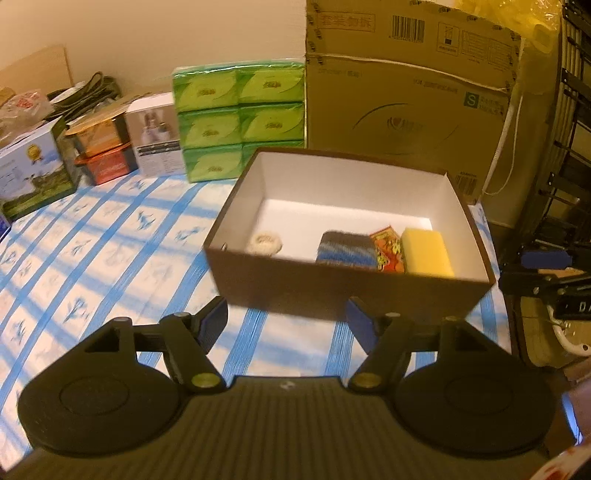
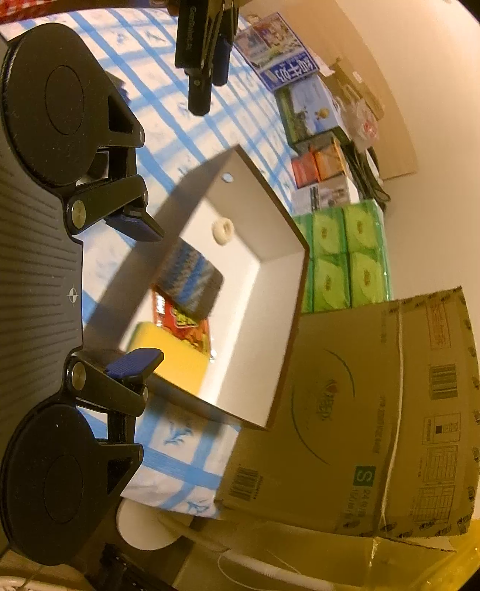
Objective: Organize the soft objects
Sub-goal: 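Move both tools back over the gray cloth pile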
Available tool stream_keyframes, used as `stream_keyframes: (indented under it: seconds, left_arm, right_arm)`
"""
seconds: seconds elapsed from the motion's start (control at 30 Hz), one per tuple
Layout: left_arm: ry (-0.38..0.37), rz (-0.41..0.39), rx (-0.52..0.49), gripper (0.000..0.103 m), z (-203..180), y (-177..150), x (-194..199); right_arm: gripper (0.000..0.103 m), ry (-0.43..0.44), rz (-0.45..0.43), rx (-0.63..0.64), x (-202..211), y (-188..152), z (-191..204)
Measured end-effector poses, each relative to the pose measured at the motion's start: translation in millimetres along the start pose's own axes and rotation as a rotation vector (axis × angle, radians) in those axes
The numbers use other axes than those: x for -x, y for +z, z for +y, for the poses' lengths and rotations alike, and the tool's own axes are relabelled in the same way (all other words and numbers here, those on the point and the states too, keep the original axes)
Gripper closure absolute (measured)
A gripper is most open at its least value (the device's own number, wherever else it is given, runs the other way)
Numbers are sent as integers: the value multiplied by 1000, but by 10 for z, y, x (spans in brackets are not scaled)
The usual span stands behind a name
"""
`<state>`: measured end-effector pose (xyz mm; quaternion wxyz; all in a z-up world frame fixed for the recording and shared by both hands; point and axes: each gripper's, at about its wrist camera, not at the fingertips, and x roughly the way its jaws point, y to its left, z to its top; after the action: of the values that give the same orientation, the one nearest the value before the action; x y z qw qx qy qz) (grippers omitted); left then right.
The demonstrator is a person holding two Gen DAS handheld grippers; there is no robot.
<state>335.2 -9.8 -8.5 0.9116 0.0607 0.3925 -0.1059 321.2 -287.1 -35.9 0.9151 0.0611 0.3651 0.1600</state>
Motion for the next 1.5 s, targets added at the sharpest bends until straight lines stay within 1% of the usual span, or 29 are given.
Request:
stream_keyframes:
  seconds: [0.17, 0.33, 0.53, 0.67, 0.83, 0.97, 1.07, 1.13, 1.23, 1.33, 1.5]
  left_arm:
    - [45, -4, 22, 30, 83, -277, 317]
    - [77, 1, 52, 27, 134, -542, 597]
    - [110, 16, 105, 27, 211, -846, 848]
    - [142, 32, 144, 25, 276, -1055, 944]
    - [166, 75, 208, 25, 389, -1300, 988]
    - [186, 93, 241, 25, 425, -1436, 1001]
    - [179, 99, 264, 25, 423, -1493, 987]
    - [176, 99, 263, 25, 404, -1517, 967]
    - [196, 114, 248, 25, 370, -1540, 903]
    - [184, 121, 259, 29, 365, -1551, 838]
    - [175, 128, 247, 30, 310, -1550, 746]
  right_arm:
    - [39, 45, 7, -14, 186, -158, 73]
    - [39, 80, 22, -6, 307, -305, 233]
    - [39, 123, 54, 21, 369, -484, 467]
    - [39, 136, 76, 40, 373, -593, 593]
    - [39, 146, 118, 57, 296, -730, 729]
    - [39, 156, 146, 71, 229, -823, 825]
    - [39, 151, 169, 71, 164, -886, 890]
    - [39, 150, 179, 72, 132, -920, 914]
    - [39, 157, 193, 74, 87, -952, 944]
    - [39, 167, 204, 67, 41, -976, 967]
    - [39, 179, 214, 55, -34, -987, 1003]
